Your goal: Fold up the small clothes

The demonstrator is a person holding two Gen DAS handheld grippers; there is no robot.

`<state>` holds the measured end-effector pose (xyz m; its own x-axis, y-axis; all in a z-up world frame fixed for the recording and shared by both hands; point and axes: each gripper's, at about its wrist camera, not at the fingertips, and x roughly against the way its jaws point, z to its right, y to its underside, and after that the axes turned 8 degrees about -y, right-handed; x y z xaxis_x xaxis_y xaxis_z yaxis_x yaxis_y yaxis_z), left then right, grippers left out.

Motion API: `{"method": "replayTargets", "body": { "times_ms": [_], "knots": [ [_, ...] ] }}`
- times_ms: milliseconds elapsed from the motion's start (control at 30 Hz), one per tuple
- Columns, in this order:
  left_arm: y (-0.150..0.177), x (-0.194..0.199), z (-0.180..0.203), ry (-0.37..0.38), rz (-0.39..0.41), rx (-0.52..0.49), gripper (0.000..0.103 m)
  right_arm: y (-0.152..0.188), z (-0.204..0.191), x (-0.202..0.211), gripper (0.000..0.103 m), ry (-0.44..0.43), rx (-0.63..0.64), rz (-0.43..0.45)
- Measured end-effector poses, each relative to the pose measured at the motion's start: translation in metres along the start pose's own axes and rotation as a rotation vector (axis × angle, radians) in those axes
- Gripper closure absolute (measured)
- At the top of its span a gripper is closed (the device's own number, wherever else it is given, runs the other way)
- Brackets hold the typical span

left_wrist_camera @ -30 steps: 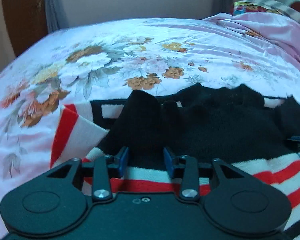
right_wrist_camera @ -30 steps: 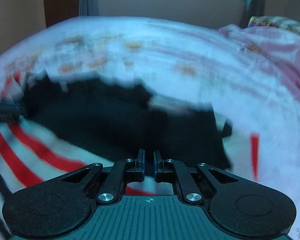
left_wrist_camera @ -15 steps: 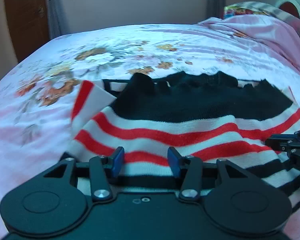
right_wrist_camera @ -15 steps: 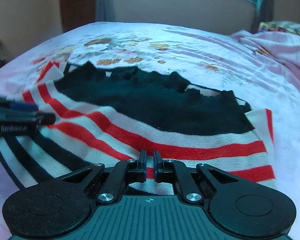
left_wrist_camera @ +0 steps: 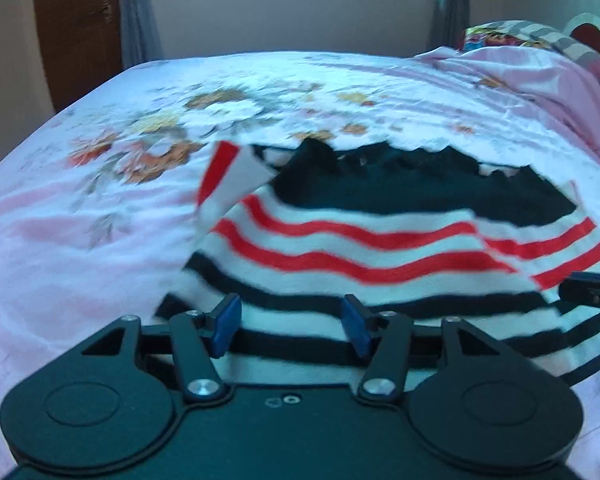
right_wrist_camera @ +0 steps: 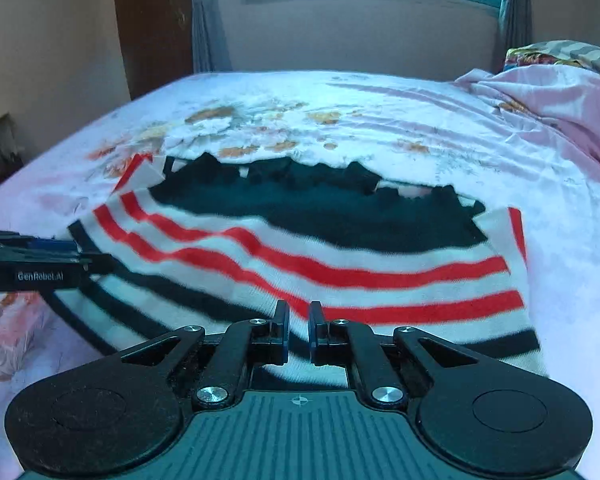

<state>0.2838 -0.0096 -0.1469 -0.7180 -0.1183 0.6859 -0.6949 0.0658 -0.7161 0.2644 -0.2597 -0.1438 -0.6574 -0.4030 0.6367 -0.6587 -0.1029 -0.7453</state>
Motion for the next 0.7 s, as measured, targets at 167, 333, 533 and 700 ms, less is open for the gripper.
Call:
{"method": "replayTargets", "body": {
  "times_ms": [167, 333, 533, 700],
  "knots": [
    [0.003, 0.004, -0.001, -0.006, -0.022, -0.008, 0.048, 0.008, -0.003, -0.012, 0.091, 0.023, -0.029, -0.073],
    [0.010, 0.008, -0.008, -0.005, -0.020, 0.003, 0.045, 0.006, -0.007, 0.013, 0.039, 0.052, -0.016, 0.025],
    [0.014, 0.004, -0.008, -0.009, -0.036, 0.003, 0.045, 0.022, 0.022, 0.005, 0.040, 0.139, -0.083, -0.045],
    [0.012, 0.009, -0.010, -0.001, -0.050, 0.035, 0.045, 0.015, 0.014, 0.020, 0.039, 0.118, -0.100, 0.003]
  ]
}}
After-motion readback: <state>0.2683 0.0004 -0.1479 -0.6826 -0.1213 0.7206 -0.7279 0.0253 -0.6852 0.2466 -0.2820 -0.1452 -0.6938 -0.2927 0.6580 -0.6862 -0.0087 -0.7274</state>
